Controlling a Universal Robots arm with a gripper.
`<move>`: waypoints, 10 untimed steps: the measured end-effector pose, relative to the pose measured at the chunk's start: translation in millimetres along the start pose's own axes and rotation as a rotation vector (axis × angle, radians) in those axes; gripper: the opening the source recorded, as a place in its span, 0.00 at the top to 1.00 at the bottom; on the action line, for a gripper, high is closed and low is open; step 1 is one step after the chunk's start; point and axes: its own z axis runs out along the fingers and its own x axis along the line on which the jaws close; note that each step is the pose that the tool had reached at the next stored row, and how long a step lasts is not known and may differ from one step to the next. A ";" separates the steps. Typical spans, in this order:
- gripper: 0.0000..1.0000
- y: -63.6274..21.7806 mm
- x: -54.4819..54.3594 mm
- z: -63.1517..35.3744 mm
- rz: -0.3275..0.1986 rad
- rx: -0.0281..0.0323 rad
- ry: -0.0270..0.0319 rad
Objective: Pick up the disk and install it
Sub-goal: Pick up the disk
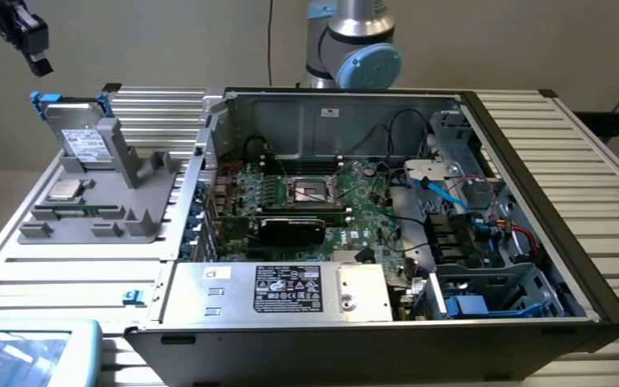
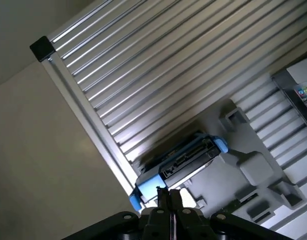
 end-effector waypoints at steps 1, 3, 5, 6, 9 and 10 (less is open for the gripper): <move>0.89 0.0 0.0 0.0 0.016 -0.0009 -0.0006; 0.89 0.0 0.0 0.0 0.046 -0.0027 -0.0019; 0.89 0.0 0.0 0.0 0.076 -0.0044 -0.0031; 0.89 0.0 0.0 0.0 0.092 -0.0054 -0.0038; 0.89 0.0 0.0 0.1 0.140 -0.0083 -0.0058; 0.89 0.0 0.0 0.0 0.156 -0.0091 -0.0065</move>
